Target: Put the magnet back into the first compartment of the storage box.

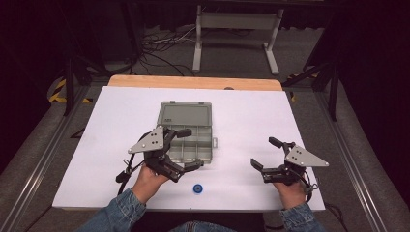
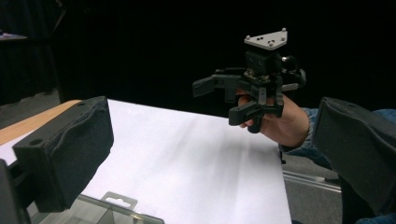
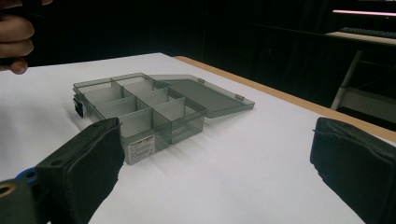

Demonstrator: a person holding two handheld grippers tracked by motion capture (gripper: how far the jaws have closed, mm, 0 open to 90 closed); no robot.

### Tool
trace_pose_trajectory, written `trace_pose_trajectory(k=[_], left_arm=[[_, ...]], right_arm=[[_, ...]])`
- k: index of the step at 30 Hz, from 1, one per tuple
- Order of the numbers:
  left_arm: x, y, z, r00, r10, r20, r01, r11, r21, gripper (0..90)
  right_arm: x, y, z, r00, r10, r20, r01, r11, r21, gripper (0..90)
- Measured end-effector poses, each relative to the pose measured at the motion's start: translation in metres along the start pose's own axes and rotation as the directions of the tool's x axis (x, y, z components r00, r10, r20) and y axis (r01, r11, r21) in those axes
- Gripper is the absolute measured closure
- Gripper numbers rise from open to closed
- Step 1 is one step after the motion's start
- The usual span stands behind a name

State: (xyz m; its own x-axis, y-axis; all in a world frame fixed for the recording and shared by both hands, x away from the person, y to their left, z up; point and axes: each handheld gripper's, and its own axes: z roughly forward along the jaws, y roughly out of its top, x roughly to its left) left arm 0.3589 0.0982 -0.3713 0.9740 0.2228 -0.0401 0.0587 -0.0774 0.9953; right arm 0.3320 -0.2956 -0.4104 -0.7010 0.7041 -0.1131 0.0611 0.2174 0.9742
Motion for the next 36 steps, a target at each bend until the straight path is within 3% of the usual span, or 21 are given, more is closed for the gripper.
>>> trace_pose_trajectory(k=[4, 8, 10, 14, 16, 18, 19, 20, 21, 23, 24, 27, 28, 36], left_arm=[[-0.003, 0.0, 0.002, 0.9997, 0.012, -0.022, -0.012, 0.9992, 0.039, 0.4], [-0.006, 0.002, 0.006, 0.9977, 0.051, -0.044, -0.045, 0.991, 0.126, 0.5], [-0.008, 0.005, 0.009, 0.9968, 0.064, -0.049, -0.054, 0.9817, 0.182, 1.3], [-0.008, 0.01, 0.014, 0.9987, 0.042, -0.028, -0.033, 0.9582, 0.284, 1.8], [-0.011, 0.011, 0.018, 0.9966, 0.076, -0.03, -0.062, 0.9398, 0.336, 3.5], [-0.013, 0.013, 0.021, 0.9941, 0.107, -0.02, -0.09, 0.9142, 0.395, 5.9], [-0.014, 0.013, 0.023, 0.9939, 0.109, -0.016, -0.093, 0.9058, 0.414, 5.8], [-0.015, 0.014, 0.025, 0.9932, 0.116, -0.009, -0.1, 0.8901, 0.445, 5.6], [-0.016, 0.015, 0.027, 0.993, 0.118, -0.004, -0.103, 0.8827, 0.459, 6.0], [-0.017, 0.015, 0.03, 0.9897, 0.143, -0.005, -0.122, 0.8602, 0.495, 6.6], [-0.018, 0.016, 0.031, 0.989, 0.148, -0.001, -0.126, 0.8483, 0.514, 6.9], [-0.02, 0.018, 0.036, 0.9857, 0.168, 0.015, -0.146, 0.8031, 0.578, 8.0], [-0.021, 0.018, 0.038, 0.985, 0.172, 0.018, -0.149, 0.7897, 0.595, 8.0], [-0.026, 0.02, 0.046, 0.9818, 0.184, 0.047, -0.165, 0.7044, 0.69, 8.2]], right_arm=[[0.001, 0.001, -0.001, 1.0, -0.003, 0.002, 0.003, 1.0, 0.001, 3.5], [0.001, 0.001, 0.0, 1.0, -0.002, 0.001, 0.002, 1.0, 0.007, 3.5], [0.001, 0.001, 0.0, 1.0, -0.004, 0.002, 0.004, 1.0, 0.011, 3.5], [0.001, 0.001, -0.001, 1.0, -0.002, 0.002, 0.002, 1.0, 0.011, 3.6], [0.001, 0.001, -0.001, 1.0, 0.0, 0.002, 0.0, 1.0, 0.012, 3.6], [0.001, 0.001, -0.001, 1.0, 0.0, 0.001, 0.0, 1.0, 0.014, 3.6], [0.001, 0.001, -0.001, 1.0, 0.0, 0.0, 0.0, 1.0, 0.015, 3.6], [0.001, 0.001, -0.001, 1.0, 0.0, -0.001, 0.0, 1.0, 0.015, 3.6], [0.001, 0.001, -0.001, 1.0, 0.002, -0.002, -0.002, 1.0, 0.015, 3.6], [0.001, 0.001, -0.001, 1.0, 0.002, -0.003, -0.002, 1.0, 0.018, 3.6], [0.001, 0.001, -0.001, 1.0, 0.002, -0.003, -0.002, 1.0, 0.018, 3.6], [0.001, 0.001, -0.001, 1.0, 0.001, -0.003, 0.0, 1.0, 0.017, 3.6], [0.001, 0.001, -0.001, 1.0, 0.001, -0.004, -0.001, 1.0, 0.018, 3.6], [0.001, 0.0, -0.001, 1.0, 0.006, -0.007, -0.006, 1.0, 0.021, 3.6]])
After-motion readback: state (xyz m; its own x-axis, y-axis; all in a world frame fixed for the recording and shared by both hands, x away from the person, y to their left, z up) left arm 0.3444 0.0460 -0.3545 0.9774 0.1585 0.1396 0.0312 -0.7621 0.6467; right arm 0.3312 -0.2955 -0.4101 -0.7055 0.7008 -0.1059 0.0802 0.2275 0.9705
